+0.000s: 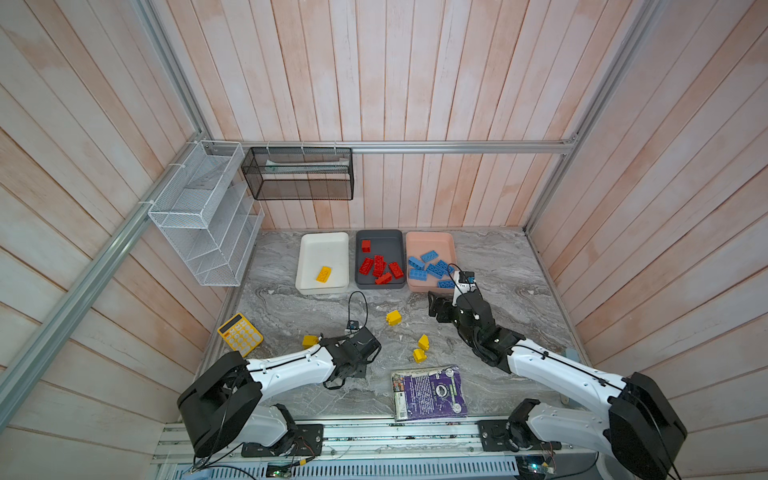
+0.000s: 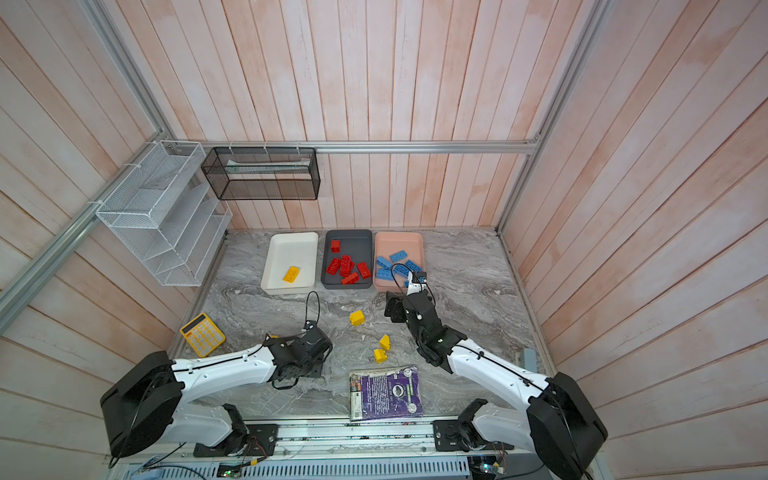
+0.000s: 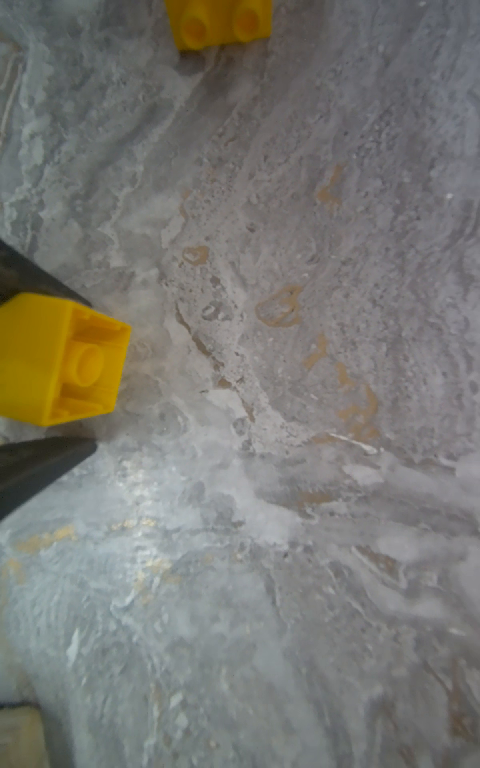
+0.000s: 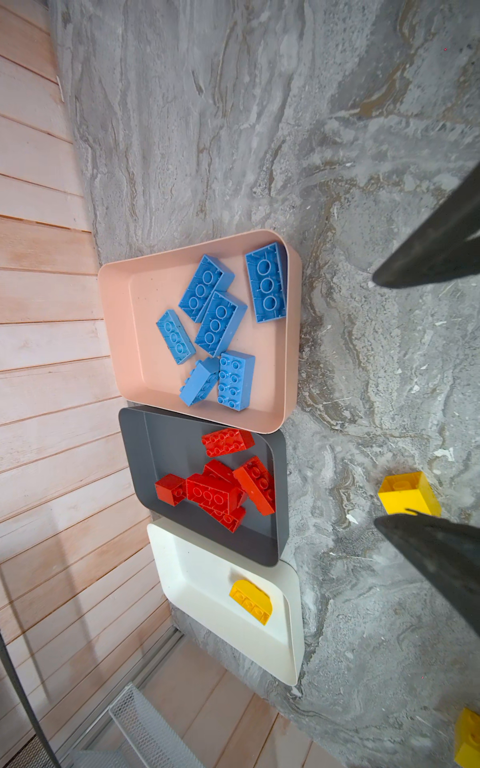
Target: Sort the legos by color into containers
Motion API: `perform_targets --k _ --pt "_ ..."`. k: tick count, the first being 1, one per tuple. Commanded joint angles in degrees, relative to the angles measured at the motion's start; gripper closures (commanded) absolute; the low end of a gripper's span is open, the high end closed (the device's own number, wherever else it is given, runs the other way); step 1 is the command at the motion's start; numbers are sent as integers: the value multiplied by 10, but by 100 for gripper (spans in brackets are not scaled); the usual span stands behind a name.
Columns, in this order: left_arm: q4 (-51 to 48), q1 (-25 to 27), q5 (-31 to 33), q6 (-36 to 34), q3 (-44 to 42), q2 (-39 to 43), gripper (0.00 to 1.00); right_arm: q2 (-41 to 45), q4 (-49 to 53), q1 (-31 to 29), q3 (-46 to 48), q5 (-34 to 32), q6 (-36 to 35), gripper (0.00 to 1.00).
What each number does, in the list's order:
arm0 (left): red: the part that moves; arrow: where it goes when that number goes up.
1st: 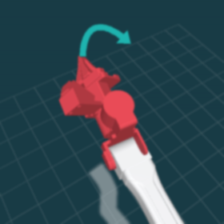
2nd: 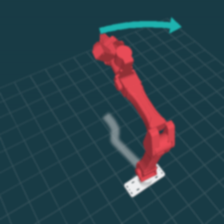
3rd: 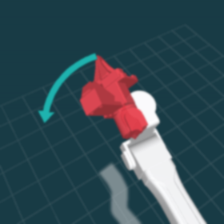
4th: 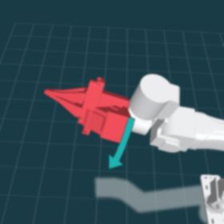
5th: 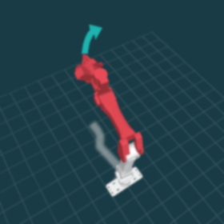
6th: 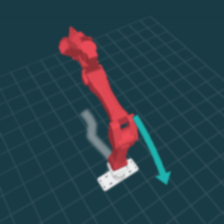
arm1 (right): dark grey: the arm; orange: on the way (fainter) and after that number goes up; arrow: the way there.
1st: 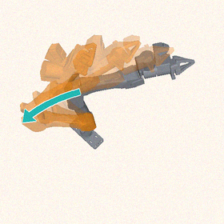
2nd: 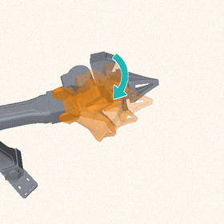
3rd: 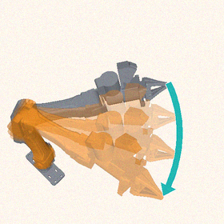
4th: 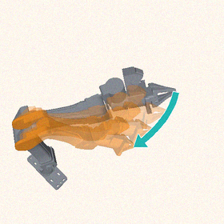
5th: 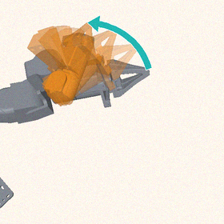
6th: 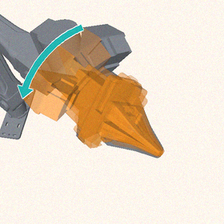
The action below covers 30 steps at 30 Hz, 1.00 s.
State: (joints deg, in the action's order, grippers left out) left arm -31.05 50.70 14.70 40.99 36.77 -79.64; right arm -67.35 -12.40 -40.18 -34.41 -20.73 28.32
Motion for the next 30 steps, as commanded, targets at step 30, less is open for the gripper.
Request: perform_targets --k 30 --pt "-66 -5 -20 21 53 72 22 10 5 -1 4 17 -6 15"
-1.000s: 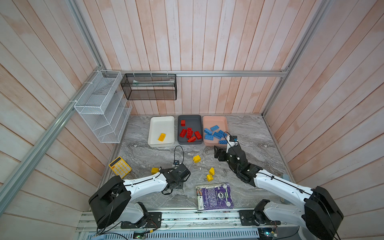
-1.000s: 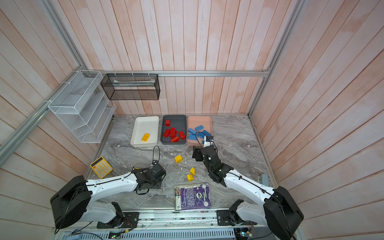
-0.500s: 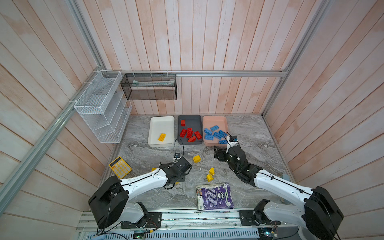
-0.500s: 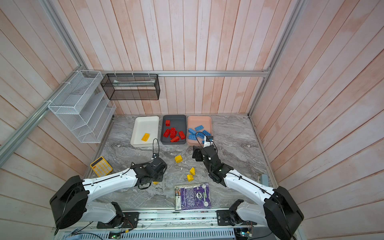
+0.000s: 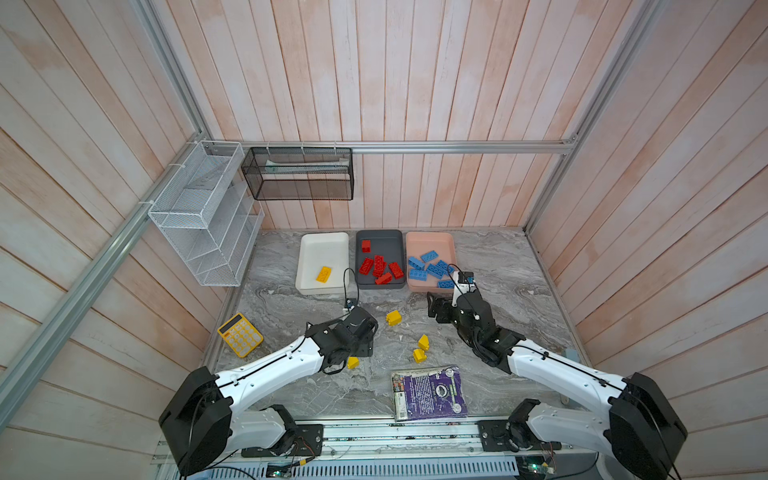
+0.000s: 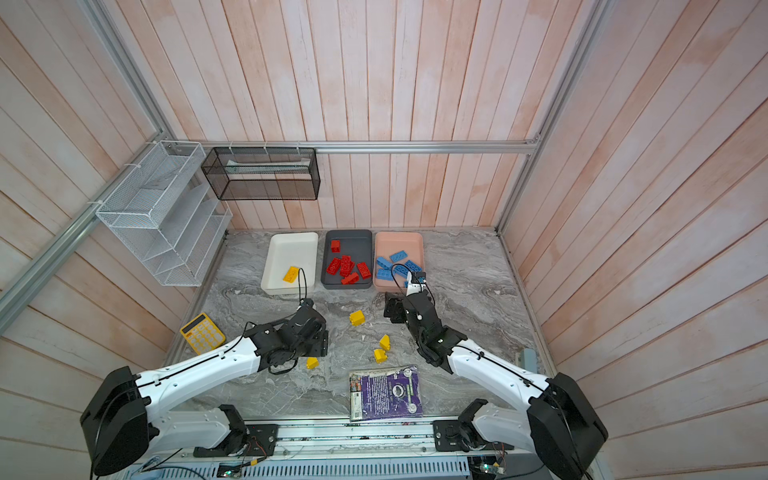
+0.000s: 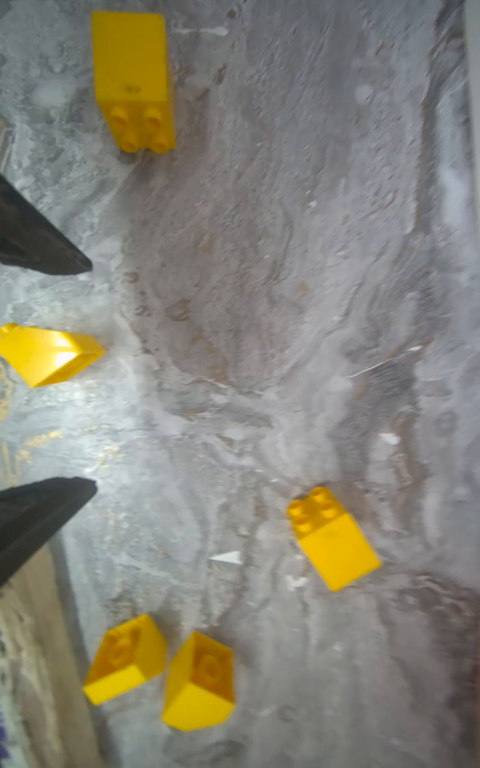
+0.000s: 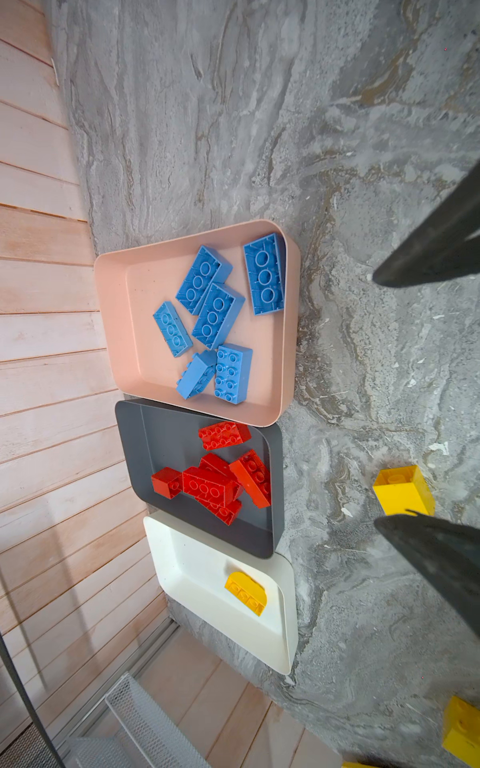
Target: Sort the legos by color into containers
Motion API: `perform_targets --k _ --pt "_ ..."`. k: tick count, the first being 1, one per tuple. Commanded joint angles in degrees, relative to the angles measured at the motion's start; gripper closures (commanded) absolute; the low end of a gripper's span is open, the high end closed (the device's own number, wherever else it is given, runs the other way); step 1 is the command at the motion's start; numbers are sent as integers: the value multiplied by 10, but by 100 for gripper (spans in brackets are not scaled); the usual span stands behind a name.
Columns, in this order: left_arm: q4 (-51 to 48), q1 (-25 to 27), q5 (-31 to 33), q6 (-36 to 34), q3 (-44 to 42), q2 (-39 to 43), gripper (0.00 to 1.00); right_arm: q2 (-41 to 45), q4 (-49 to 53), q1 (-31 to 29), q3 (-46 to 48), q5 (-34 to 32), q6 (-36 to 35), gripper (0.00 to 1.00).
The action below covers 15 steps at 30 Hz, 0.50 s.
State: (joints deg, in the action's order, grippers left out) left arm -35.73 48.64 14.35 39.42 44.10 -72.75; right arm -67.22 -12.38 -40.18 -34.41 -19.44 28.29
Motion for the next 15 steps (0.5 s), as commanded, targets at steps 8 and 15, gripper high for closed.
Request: perform_targets --k 8,15 --pt "-10 29 -13 63 -42 -40 28 3 4 -2 3 6 -4 15" --pt "-5 29 11 50 -21 -86 41 1 4 -2 4 4 -5 15"
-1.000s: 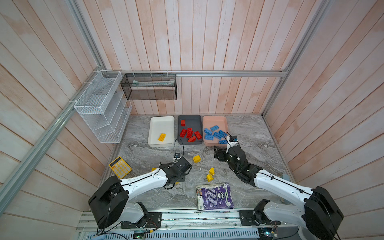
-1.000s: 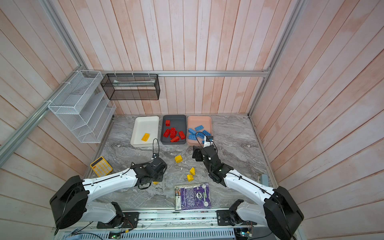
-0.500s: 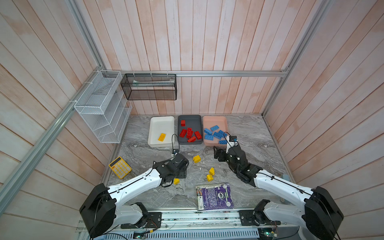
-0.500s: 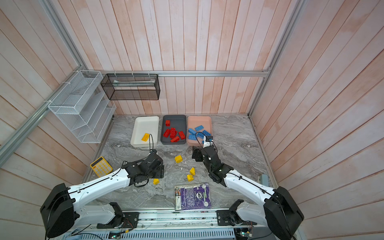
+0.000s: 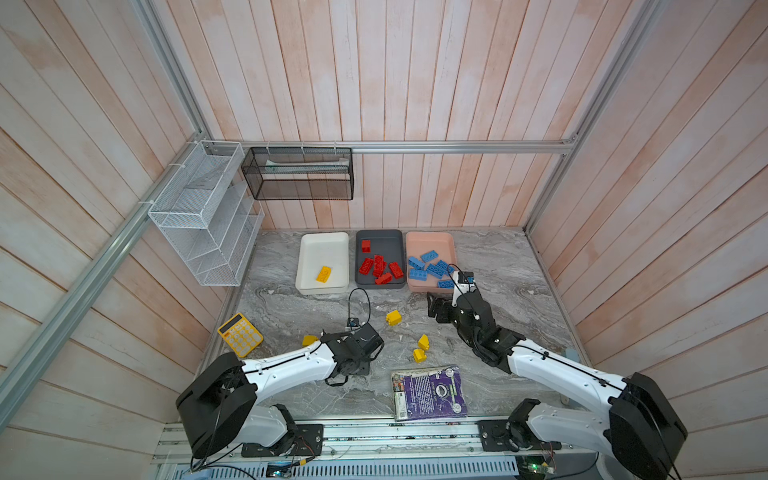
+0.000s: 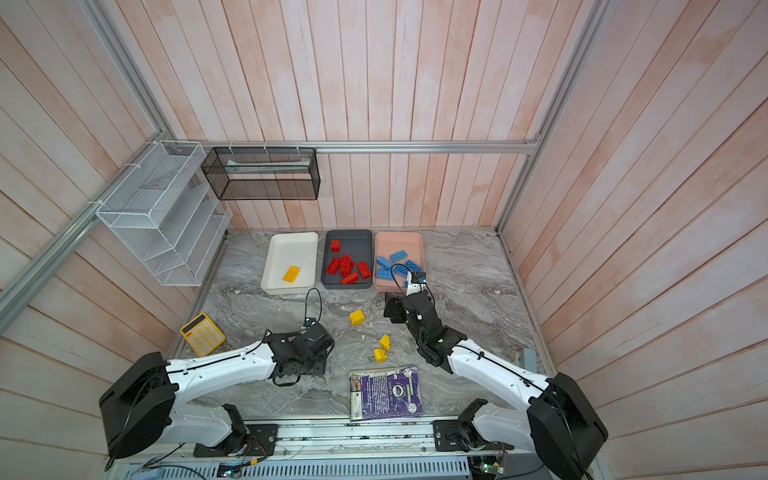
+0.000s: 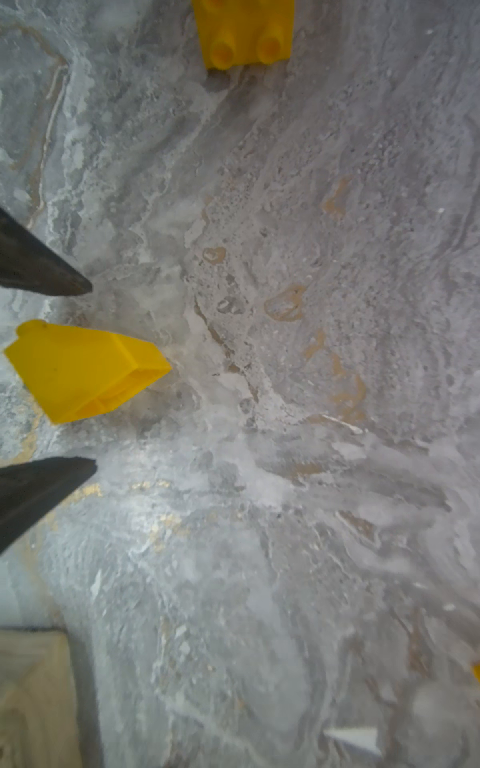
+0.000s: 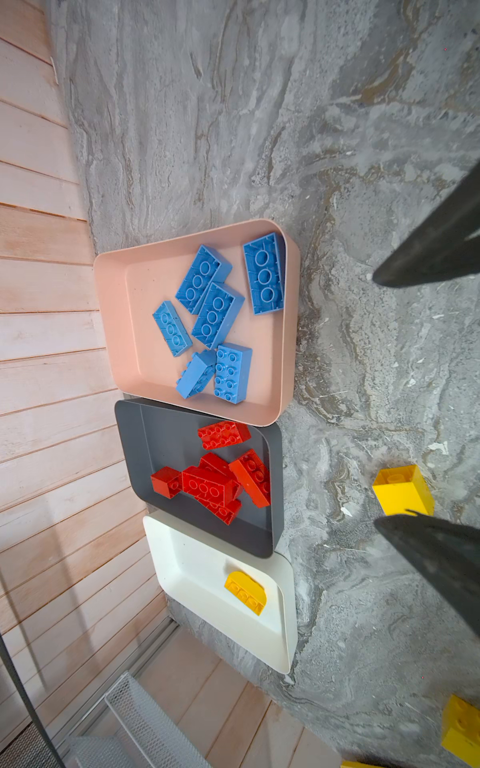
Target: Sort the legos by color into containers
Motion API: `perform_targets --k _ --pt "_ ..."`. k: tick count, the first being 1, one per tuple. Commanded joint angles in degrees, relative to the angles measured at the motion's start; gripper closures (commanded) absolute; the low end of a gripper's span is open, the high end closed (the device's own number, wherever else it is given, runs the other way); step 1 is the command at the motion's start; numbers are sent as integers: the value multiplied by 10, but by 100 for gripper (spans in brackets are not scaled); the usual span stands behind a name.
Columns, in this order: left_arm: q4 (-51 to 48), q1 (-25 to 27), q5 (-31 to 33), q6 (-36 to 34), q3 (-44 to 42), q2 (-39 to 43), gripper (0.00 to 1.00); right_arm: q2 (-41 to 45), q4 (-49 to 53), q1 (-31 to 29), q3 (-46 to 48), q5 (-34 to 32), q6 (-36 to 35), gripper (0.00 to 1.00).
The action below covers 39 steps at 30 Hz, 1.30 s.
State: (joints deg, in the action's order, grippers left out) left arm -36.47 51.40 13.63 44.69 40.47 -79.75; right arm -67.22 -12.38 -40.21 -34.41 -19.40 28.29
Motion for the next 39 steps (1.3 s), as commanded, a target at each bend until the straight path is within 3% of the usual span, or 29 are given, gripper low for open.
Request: perform_targets --k 1,9,20,26,30,39 --pt "1 2 22 -6 21 -23 43 0 4 -2 4 4 -5 15" --pt "-2 3 21 -16 32 -46 66 0 3 -2 4 3 -5 15" --pt "-18 -15 41 -44 90 -30 68 -4 2 -2 4 9 -3 15" --pt "-8 -72 40 -89 146 -17 67 -6 0 -2 4 13 -2 15" --pt "12 -139 29 -123 186 -19 67 -7 -1 -2 5 16 -1 15" --pt "54 -272 -12 -182 291 -88 67 -11 -3 -2 6 18 0 15"
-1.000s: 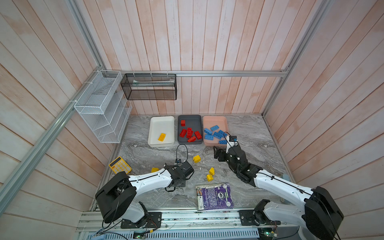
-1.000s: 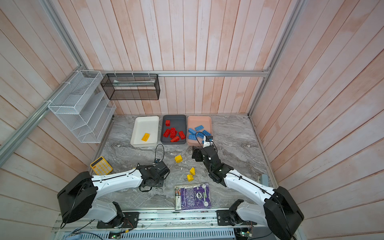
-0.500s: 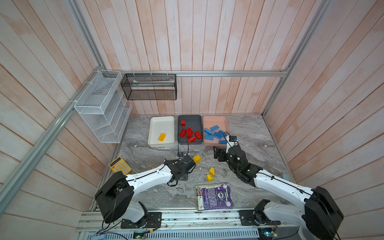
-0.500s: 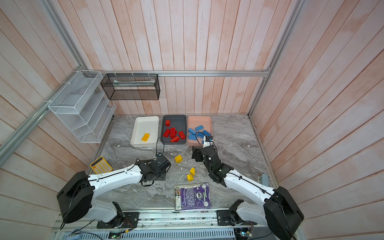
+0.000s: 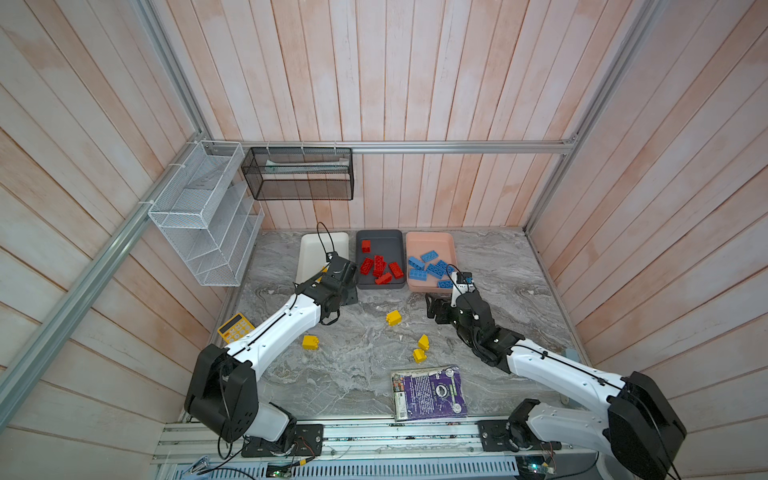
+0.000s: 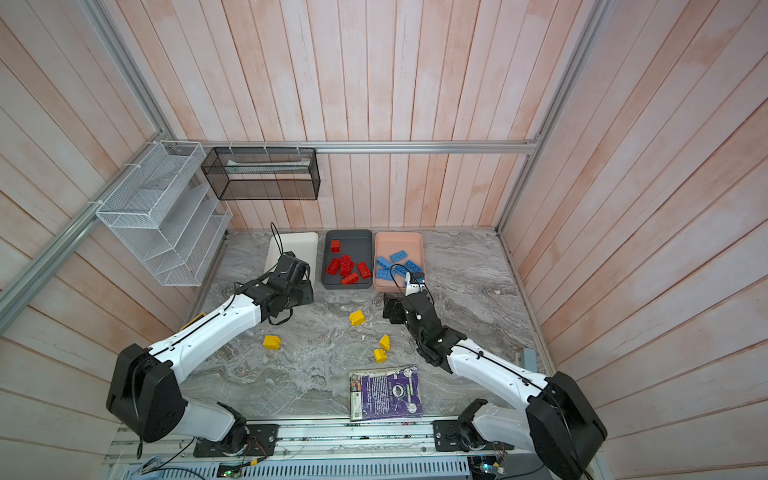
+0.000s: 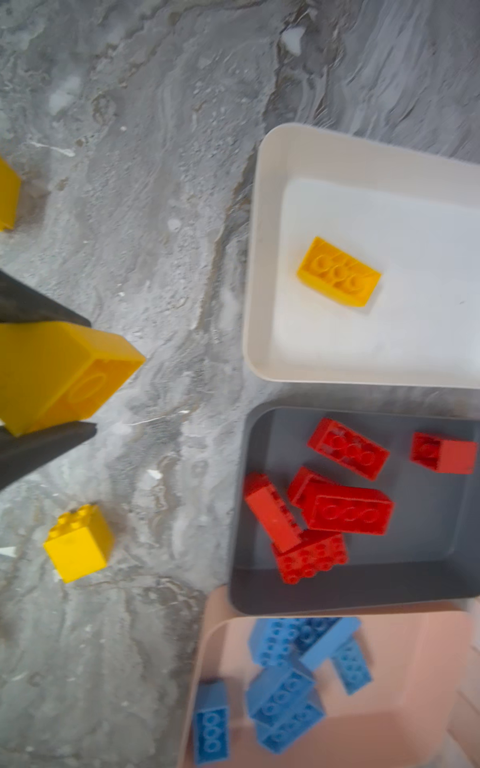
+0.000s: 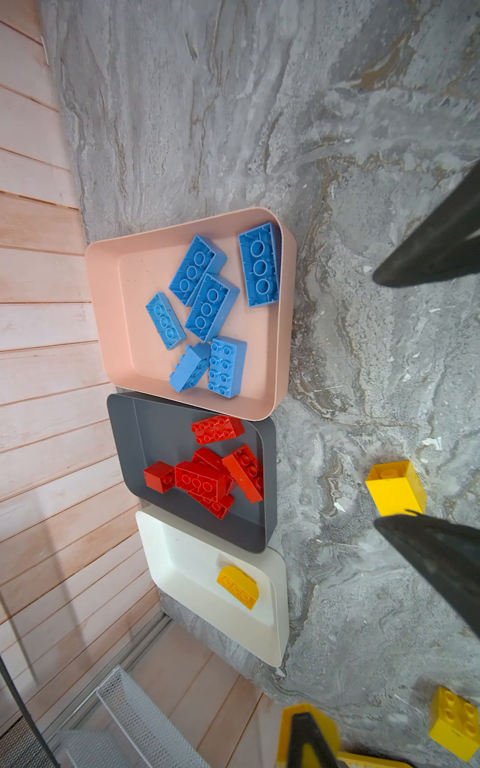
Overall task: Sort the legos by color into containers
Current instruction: 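Carry the yellow brick into the white tray and open the left gripper, then withdraw the left gripper while the right gripper reaches toward a yellow brick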
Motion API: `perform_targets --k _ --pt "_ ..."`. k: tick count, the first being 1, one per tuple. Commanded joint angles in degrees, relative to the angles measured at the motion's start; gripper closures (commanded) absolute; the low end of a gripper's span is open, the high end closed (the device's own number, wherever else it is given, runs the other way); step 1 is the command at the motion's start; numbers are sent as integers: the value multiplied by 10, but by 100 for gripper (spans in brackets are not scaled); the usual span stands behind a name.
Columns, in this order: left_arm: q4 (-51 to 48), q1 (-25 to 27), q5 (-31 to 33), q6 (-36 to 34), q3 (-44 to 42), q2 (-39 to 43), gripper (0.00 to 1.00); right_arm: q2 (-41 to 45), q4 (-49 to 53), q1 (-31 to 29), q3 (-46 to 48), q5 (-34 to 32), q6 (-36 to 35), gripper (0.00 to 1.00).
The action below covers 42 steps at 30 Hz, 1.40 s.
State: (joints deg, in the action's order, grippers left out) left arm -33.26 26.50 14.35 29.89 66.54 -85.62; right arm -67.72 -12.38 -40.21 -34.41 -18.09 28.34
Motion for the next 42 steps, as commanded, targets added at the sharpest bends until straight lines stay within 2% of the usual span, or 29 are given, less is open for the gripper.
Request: perform_targets --k 1,15,24,31,37,42 --pt "23 -34 -22 -39 43 -41 67 -6 -4 -3 6 5 0 15" --pt "17 -136 -68 -88 258 -256 67 -28 -10 -4 4 14 4 15" --pt "-27 -163 -84 -106 396 -376 67 -36 -12 -4 1 12 2 15" --pt "-13 -163 -98 -100 387 -391 61 -46 -11 -3 -1 11 0 15" --pt "-11 -163 -93 -103 372 -364 40 -50 -12 -4 -6 35 -19 11" --pt "-8 -158 -117 -92 342 -292 32 -65 -10 -10 -19 47 -37 6"
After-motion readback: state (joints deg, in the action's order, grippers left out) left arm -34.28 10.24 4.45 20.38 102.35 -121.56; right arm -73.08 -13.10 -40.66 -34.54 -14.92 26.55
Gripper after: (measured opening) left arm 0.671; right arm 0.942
